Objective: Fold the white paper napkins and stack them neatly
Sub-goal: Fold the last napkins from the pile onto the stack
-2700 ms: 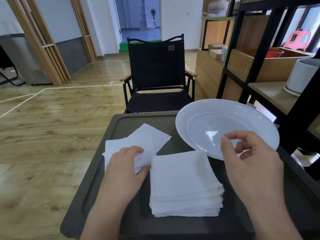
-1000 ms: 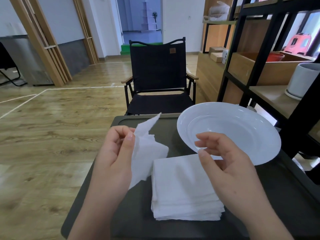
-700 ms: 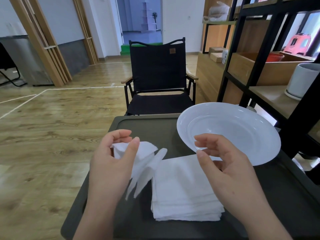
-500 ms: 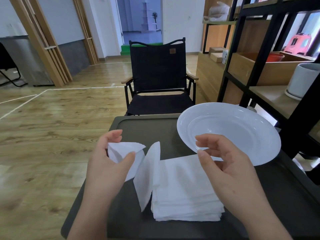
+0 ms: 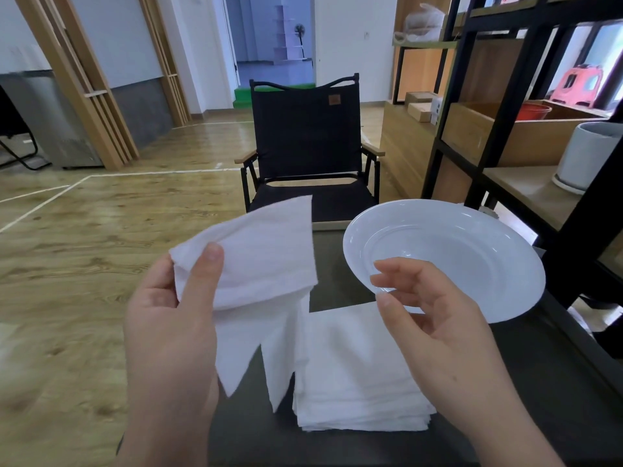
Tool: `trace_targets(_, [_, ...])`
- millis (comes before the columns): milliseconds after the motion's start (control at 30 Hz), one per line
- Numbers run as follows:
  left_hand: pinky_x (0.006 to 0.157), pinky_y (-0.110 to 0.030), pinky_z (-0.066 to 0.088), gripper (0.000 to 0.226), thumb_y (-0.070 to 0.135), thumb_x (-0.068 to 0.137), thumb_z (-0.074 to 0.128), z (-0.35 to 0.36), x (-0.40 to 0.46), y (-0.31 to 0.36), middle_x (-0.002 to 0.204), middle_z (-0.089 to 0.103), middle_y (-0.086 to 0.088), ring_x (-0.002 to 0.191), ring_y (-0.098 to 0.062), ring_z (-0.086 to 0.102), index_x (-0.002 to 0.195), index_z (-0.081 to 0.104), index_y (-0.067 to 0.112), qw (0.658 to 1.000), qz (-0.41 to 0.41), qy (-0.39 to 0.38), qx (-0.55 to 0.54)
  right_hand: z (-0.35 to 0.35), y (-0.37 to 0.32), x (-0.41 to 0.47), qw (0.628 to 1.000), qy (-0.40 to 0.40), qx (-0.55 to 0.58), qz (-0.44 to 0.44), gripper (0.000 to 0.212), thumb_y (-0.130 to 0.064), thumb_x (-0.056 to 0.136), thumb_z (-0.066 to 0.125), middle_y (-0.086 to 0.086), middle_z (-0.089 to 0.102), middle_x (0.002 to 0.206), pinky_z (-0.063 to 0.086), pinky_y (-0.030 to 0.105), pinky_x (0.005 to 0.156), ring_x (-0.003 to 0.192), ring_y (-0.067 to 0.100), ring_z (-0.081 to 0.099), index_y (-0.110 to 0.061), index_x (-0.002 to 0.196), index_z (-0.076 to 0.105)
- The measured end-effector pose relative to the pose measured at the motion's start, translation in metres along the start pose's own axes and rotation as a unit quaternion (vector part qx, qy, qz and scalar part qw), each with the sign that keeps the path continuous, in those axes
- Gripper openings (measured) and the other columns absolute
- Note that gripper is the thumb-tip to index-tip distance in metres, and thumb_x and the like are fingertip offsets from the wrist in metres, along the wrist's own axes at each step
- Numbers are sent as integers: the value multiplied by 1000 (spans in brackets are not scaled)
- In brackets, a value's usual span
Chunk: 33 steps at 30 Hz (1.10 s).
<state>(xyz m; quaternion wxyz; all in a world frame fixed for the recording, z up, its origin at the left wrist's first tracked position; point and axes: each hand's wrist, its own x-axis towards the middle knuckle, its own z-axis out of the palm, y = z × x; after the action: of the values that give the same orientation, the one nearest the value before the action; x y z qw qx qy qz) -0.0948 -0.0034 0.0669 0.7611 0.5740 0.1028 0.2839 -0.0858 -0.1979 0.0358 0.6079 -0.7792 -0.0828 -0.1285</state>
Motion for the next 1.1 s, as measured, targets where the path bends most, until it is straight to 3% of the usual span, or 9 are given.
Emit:
trace_targets(133, [66,-40,61,16,32,68,65,10,-15,15,82,78,-1,75,-20,75,76,76,24,997,-45,-38,-52,4,-12,-5,995,-70,72,-2,48,-44,80,73,-22,69,114,50,26,89,108,1,63,-56,120,50])
trace_targets(300, [59,-36,61,18,27,77,60,25,-29,11,81,78,-6,72,-22,76,76,78,24,986,-98,-130,-19,8,-23,-11,989,-66,129,-5,77,-21,75,79,-7,78,86,50,37,95,89,9,73,-61,126,37])
trace_targets(400, [66,-41,59,18,35,86,57,25,-27,8,82,78,3,75,-19,75,96,72,34,986,-74,-141,47,4,-29,-10,991,-34,129,15,73,-21,76,73,-6,77,69,56,31,85,74,11,74,-62,125,38])
trace_targets(500, [67,-55,59,57,49,66,72,20,-23,8,78,75,-14,74,-38,72,119,52,54,978,-36,-175,110,-2,-27,-7,989,9,147,30,63,-35,69,70,9,76,71,59,43,81,74,26,74,-67,117,44])
trace_targets(633, [66,-30,59,46,39,62,86,9,-16,3,80,75,-6,72,-22,72,104,68,46,945,37,-279,165,-12,-21,-4,992,-18,122,6,51,-38,65,72,7,72,69,57,39,78,71,20,70,-57,111,60])
trace_targets(767, [67,-31,57,29,42,61,76,4,-13,-7,75,72,1,67,-20,67,90,74,42,939,72,-244,233,-13,-11,-3,998,-37,55,-14,46,-28,69,80,-7,74,99,57,45,87,95,17,69,-52,108,67])
trace_targets(867, [62,-16,47,12,36,71,82,4,-11,-10,71,68,12,61,-9,59,79,75,41,921,135,-236,277,-12,-6,-3,999,-29,6,-19,43,-29,72,82,-18,71,104,55,39,89,100,12,66,-54,104,68])
trace_targets(1000, [74,-19,47,16,51,66,68,5,-10,-9,99,59,19,89,-7,61,78,72,42,909,154,-245,299,-11,-3,-1,998,-2,-59,-18,28,-36,68,81,-21,61,102,51,16,68,80,6,62,-53,87,70])
trace_targets(1100, [79,-23,47,11,40,77,67,4,-6,-12,108,57,21,105,-5,60,88,66,44,933,104,-233,254,-15,-2,1,999,20,-26,-11,23,-53,58,77,-20,58,106,51,15,70,84,5,63,-44,79,72])
